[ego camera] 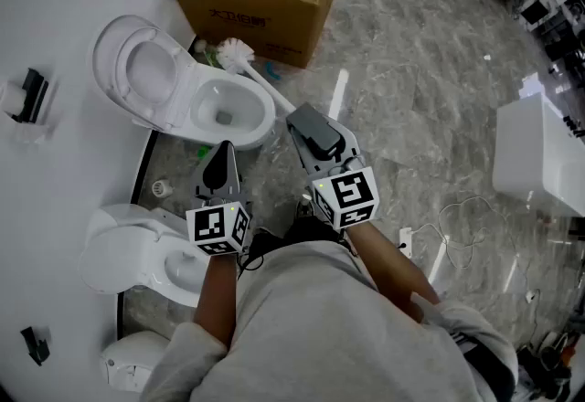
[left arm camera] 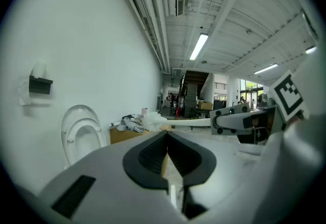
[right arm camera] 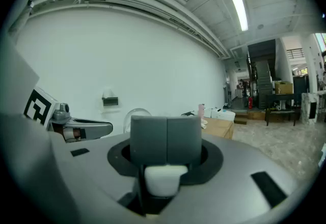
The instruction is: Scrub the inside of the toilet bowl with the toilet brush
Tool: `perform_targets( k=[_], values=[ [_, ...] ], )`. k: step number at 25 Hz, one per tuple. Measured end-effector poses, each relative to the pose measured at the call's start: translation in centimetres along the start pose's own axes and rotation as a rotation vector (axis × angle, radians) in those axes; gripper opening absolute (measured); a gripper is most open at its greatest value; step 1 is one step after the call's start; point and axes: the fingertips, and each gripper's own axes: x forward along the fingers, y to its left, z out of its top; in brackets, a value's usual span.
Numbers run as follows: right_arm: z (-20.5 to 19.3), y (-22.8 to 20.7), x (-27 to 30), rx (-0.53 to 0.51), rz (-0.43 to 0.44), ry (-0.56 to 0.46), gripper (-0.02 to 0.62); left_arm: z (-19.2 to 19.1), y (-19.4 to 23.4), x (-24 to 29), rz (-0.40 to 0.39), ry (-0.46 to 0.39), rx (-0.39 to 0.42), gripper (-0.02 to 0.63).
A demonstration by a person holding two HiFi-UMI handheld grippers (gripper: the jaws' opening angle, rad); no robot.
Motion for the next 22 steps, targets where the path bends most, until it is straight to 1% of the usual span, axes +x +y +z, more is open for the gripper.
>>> perform_targets(
  k=[5, 10, 13, 16, 22],
  values=[
    [-1.2, -1.8, -0.5, -0.037, 0.040, 0.008, 0.147, -1.2, -1.5, 0.8, 0.026, 0.010, 0.001, 0.009],
    [-2.5, -2.6, 1.1, -0.046, 0.083, 0.045, 0.147, -2.1, -0.4, 1.3, 0.077, 0.031, -0.005, 0.009],
    [-3.2, -2.4, 2.6, -0.060, 0.108, 0.073, 0.147, -2.5, 1.0, 1.9, 0.099, 0.042, -0.015, 0.009],
    [-4.0, -2.1, 4.8, -0.073, 0.124, 0.107, 0.147, -3.1, 2.9, 3.0, 0.104, 0.057, -0.032, 0.009],
    [-5.1, -1.1, 10.4, -0.105, 0.143, 0.177, 0.147, -4.2, 8.3, 6.6, 0.098, 0.081, -0.080, 0.009]
  ],
)
